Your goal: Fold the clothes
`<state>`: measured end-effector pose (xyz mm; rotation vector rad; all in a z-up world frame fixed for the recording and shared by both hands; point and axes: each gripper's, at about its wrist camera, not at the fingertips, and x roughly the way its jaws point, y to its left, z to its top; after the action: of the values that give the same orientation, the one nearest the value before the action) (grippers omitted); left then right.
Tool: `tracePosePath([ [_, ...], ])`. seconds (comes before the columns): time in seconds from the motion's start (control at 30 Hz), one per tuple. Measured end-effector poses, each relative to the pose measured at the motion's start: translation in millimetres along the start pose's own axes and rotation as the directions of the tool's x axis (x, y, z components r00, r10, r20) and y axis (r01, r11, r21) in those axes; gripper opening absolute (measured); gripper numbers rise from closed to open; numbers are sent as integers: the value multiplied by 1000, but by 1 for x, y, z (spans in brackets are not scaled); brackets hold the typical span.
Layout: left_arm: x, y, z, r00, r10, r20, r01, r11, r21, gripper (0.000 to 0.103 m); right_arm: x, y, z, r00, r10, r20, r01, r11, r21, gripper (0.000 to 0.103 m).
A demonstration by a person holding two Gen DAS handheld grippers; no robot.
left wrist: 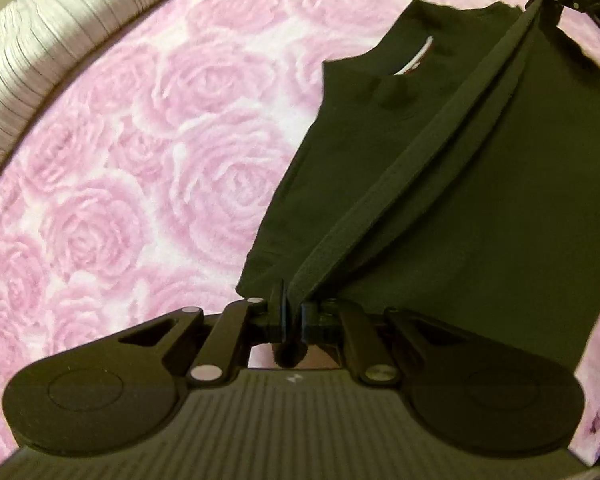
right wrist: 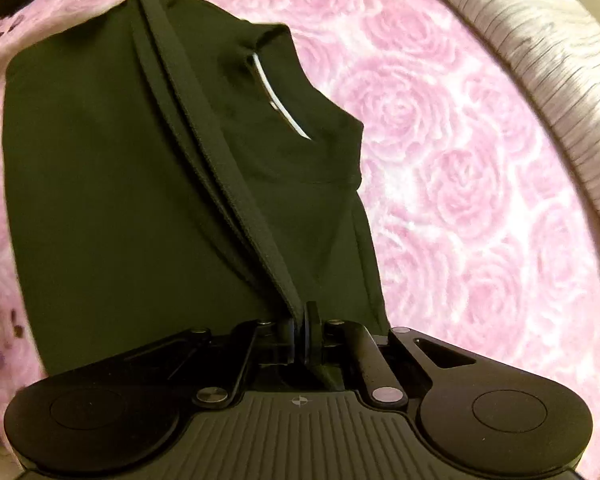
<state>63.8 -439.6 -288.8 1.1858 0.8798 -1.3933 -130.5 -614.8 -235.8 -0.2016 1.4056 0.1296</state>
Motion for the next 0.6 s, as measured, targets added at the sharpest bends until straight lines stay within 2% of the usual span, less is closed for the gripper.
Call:
tracePosePath([
  [0.4, 21, 38, 31, 1000, 27, -9, -28, 997, -68, 5, 22, -53, 2, 995, 51, 90, -62, 990, 129, 2],
  [0.5, 28, 49, 31, 999, 48, -22, -50, 991, -128, 8, 34, -62, 5, 994, 64, 93, -79, 983, 168, 2],
  [0.57, 32, 57, 30, 998, 64, -30, -68, 983, -171, 13, 40, -63, 6, 994, 71, 82, -84, 981, 177, 3],
  [0.6, 34, 61, 30, 997, 71, -35, -77, 978, -193, 19, 42, -63, 6, 994, 72, 80, -86, 979, 183, 5],
])
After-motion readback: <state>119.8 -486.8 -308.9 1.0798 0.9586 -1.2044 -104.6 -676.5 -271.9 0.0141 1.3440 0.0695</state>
